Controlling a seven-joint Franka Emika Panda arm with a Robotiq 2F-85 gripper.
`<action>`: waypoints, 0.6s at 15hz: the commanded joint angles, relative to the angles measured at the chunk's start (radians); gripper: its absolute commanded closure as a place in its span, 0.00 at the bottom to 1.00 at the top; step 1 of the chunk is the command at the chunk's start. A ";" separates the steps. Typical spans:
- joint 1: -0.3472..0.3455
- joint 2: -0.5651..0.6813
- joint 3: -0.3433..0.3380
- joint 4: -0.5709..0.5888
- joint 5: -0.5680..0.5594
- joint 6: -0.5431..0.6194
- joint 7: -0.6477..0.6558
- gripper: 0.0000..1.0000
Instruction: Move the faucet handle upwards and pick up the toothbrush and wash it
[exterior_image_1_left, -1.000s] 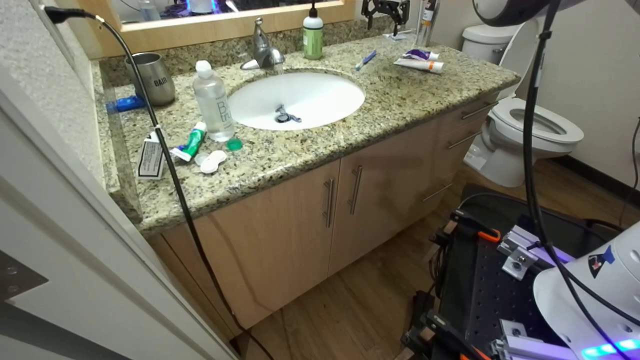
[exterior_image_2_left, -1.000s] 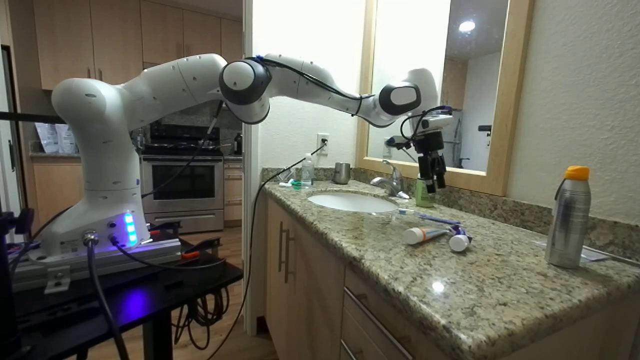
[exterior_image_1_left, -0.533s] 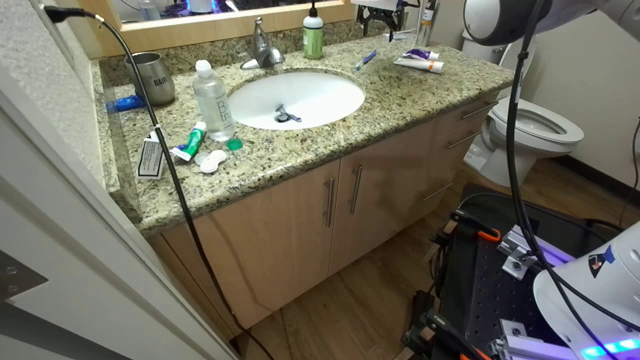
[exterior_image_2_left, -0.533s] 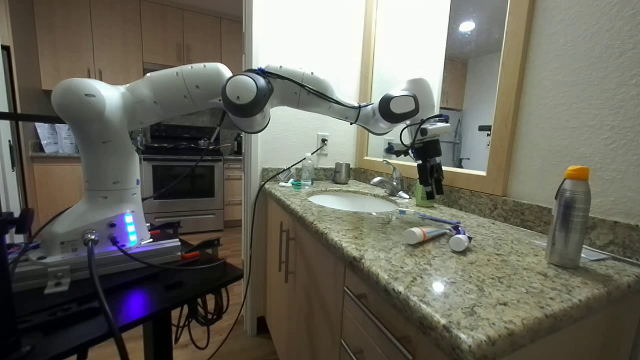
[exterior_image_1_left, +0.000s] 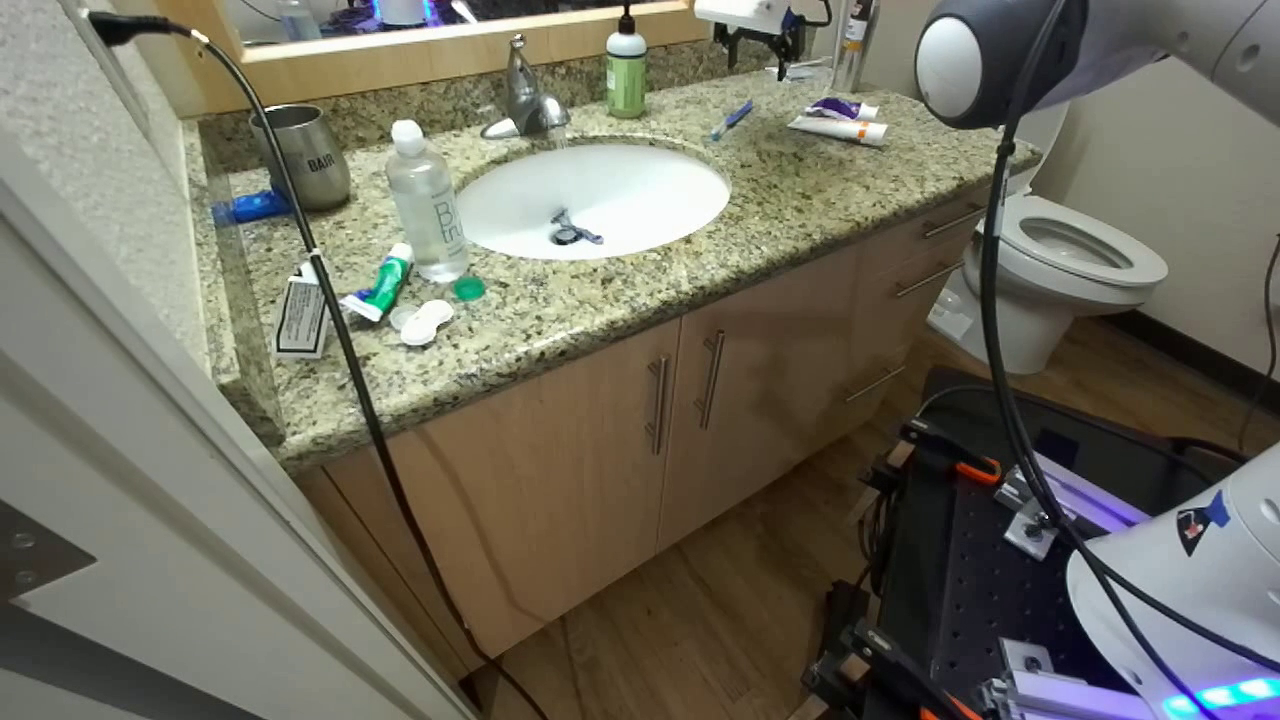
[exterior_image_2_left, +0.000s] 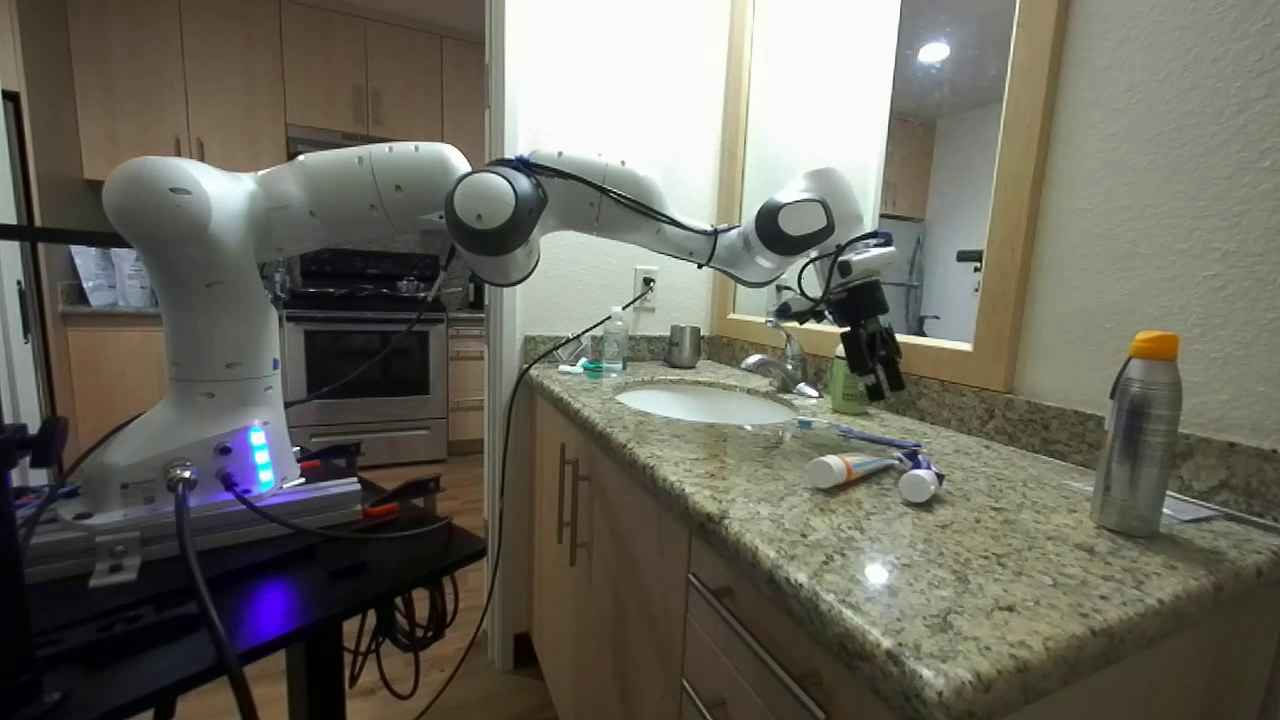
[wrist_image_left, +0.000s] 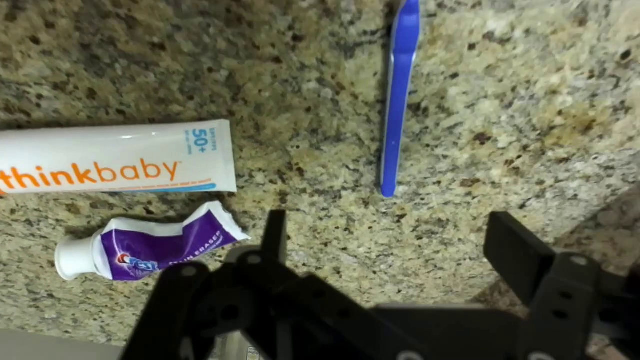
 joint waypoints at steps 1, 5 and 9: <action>-0.014 0.051 0.006 0.080 -0.032 -0.029 0.027 0.00; 0.002 0.026 0.009 -0.003 -0.040 -0.001 0.039 0.00; -0.007 0.023 0.036 -0.002 -0.026 -0.001 0.032 0.00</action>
